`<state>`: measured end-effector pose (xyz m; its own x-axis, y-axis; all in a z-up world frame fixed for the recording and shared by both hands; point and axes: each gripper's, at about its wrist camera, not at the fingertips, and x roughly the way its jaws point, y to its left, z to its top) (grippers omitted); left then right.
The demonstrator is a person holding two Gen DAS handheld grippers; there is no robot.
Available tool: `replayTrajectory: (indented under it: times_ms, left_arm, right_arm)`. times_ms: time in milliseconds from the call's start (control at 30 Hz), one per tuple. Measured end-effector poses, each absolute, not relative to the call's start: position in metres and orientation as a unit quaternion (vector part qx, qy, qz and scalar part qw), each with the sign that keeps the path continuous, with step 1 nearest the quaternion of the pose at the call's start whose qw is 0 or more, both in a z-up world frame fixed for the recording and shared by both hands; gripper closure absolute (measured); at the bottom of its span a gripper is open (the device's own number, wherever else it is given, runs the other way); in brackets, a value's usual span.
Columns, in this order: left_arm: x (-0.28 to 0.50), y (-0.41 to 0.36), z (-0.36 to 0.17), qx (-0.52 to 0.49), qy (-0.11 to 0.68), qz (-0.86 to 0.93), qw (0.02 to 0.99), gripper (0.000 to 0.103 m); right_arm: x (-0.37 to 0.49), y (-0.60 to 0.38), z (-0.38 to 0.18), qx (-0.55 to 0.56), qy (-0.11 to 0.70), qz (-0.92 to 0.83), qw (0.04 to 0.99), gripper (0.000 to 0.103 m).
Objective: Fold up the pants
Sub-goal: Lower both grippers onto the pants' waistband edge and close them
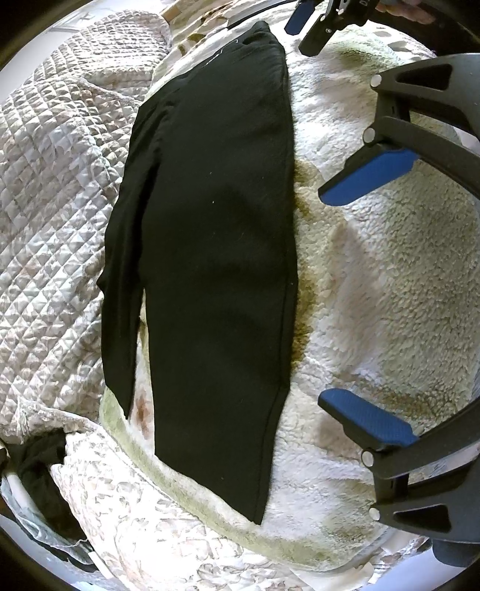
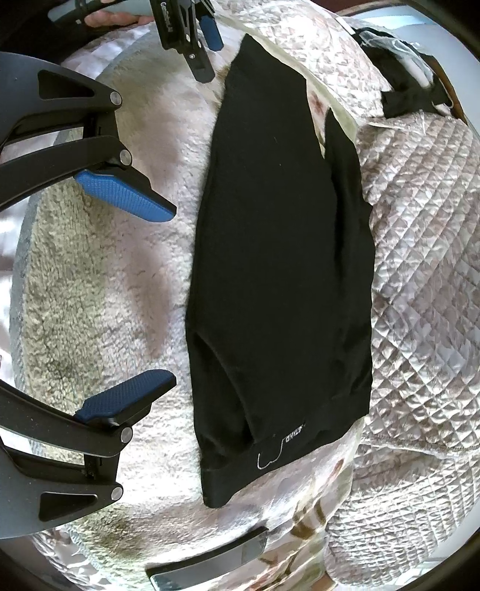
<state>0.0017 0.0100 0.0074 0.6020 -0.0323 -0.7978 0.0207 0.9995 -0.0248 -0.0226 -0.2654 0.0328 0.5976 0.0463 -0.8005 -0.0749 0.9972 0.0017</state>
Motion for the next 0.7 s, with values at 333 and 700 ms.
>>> replayTrajectory:
  times_ms: [333, 700]
  left_arm:
    - [0.007, 0.027, 0.004, -0.028, 0.444, -0.004, 0.895, 0.004]
    - [0.016, 0.05, 0.004, -0.065, 0.432, -0.007, 0.899, 0.004]
  right_arm:
    - [-0.018, -0.285, 0.03, 0.015, 0.452, 0.018, 0.892, 0.021]
    - [-0.003, -0.303, 0.03, 0.06, 0.446, 0.02, 0.893, 0.021]
